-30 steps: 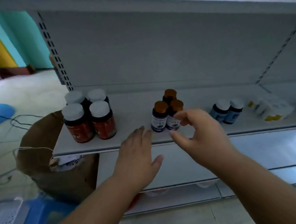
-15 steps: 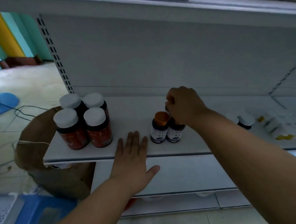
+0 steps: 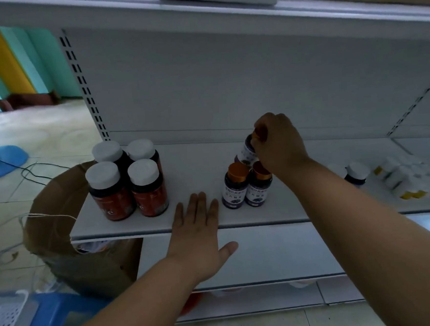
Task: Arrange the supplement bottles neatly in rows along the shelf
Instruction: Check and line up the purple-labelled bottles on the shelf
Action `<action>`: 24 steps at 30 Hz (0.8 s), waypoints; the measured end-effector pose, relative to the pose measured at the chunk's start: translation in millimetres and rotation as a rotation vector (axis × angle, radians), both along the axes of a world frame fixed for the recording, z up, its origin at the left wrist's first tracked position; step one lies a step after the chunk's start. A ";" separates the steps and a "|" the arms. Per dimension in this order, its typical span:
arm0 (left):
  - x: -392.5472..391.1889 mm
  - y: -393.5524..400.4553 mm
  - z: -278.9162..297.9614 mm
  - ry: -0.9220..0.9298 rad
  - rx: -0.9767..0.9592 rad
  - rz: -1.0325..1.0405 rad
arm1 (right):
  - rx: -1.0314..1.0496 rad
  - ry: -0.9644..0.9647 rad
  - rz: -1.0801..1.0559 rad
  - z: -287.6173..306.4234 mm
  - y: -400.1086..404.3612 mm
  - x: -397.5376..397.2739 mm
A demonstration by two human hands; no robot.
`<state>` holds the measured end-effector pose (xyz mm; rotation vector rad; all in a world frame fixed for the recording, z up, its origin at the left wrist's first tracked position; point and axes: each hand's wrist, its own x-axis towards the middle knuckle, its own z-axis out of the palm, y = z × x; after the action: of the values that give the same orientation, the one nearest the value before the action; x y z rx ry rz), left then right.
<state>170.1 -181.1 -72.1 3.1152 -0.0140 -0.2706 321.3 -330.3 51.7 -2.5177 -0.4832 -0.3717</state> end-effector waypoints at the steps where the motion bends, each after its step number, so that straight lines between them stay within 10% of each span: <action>1: 0.0 0.5 0.5 0.008 -0.004 -0.003 | 0.071 -0.051 -0.005 4.9 -2.7 -6.6; 6: 1.0 0.7 3.1 -0.007 -0.083 0.027 | 0.537 -0.232 0.042 32.8 -16.2 -54.7; 12: -1.1 2.3 13.8 -0.025 -0.203 0.060 | 0.915 0.122 0.174 41.5 -18.8 -96.9; 24: -40.9 -21.7 86.1 -0.257 -1.310 0.098 | 0.922 0.539 0.314 27.9 -23.0 -114.2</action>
<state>129.2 -202.8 13.9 1.8149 -0.0264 0.1242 207.1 -353.3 79.7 -1.5187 -0.3590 0.1868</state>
